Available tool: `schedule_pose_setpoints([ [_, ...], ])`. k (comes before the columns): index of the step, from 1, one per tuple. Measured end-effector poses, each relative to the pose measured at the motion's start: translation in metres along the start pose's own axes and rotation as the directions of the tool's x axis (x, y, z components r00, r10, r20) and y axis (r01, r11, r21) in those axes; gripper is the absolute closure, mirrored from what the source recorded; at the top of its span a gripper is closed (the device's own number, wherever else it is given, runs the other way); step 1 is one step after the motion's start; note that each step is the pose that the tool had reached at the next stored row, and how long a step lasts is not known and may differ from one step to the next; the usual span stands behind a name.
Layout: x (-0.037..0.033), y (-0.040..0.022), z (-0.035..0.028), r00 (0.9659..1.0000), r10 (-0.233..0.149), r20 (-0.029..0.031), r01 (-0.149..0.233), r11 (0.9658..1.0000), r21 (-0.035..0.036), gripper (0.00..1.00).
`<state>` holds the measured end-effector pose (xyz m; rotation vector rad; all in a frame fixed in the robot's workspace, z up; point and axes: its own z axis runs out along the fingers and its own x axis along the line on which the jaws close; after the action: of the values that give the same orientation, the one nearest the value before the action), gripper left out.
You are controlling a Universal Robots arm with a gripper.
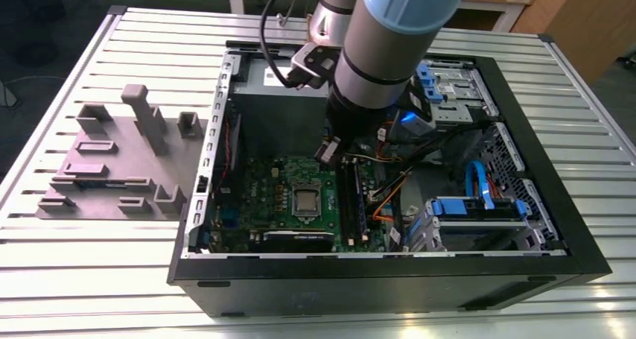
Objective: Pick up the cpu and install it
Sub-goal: 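Install the first cpu locking lever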
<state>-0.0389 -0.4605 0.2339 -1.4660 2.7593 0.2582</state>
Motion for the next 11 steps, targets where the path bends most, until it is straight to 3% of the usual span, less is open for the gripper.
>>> schedule_pose_setpoints([
  [11, 0.0006, 0.0011, -0.0008, 1.0, -0.002, -0.0007, 0.002, 1.0, 0.0001, 0.9],
])
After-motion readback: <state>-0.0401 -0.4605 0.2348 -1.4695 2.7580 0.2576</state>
